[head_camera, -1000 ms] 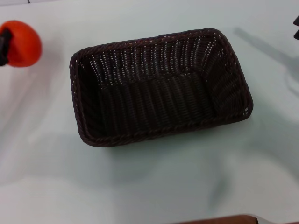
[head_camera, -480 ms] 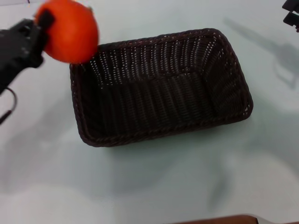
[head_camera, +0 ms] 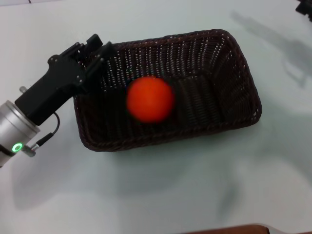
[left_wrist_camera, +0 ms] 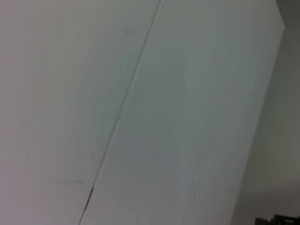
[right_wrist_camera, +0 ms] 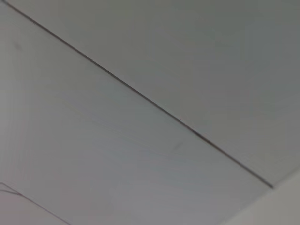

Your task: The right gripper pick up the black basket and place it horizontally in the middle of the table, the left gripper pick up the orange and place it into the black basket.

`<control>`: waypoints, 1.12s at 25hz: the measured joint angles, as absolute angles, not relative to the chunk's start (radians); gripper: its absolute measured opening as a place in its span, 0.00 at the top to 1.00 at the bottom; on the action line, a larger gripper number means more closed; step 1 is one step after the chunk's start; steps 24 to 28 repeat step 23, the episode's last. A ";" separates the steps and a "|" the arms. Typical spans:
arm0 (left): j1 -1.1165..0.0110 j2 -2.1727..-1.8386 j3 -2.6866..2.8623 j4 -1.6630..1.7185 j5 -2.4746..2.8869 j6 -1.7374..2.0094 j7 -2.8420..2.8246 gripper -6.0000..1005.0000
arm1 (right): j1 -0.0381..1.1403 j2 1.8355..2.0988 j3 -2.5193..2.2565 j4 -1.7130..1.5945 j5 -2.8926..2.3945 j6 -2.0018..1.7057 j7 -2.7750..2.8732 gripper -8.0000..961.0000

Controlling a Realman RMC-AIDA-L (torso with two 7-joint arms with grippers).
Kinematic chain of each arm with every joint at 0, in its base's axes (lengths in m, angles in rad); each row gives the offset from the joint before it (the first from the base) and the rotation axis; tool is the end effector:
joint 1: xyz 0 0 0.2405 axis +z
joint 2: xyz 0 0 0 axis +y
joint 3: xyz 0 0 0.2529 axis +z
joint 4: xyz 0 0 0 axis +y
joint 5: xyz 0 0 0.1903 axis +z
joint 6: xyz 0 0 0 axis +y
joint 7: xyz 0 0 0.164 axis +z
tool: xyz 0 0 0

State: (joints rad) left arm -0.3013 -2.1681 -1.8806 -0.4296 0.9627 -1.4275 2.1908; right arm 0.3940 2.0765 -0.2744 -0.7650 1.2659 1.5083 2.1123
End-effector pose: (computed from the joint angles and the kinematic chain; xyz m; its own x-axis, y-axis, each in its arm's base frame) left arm -0.2218 0.2843 -0.0505 0.4580 0.1407 0.8777 0.6163 -0.7619 -0.1995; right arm 0.3058 0.3202 0.0815 0.0371 0.5312 0.8464 0.9468 0.2522 -0.1998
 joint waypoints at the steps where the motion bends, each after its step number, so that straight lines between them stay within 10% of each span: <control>1: -0.302 -2.169 -1.882 -0.427 0.961 -1.429 2.193 0.75 | 0.390 2.079 -0.274 -0.760 1.291 1.507 2.074 0.38; 13: -0.264 -2.170 -2.236 -0.255 0.758 -1.402 2.469 0.21 | 0.349 2.081 -0.164 -0.443 1.648 1.493 1.319 0.38; 28: -0.266 -2.171 -2.409 -0.116 0.714 -1.394 2.597 0.09 | 0.397 2.085 0.035 -0.145 1.785 1.471 0.721 0.29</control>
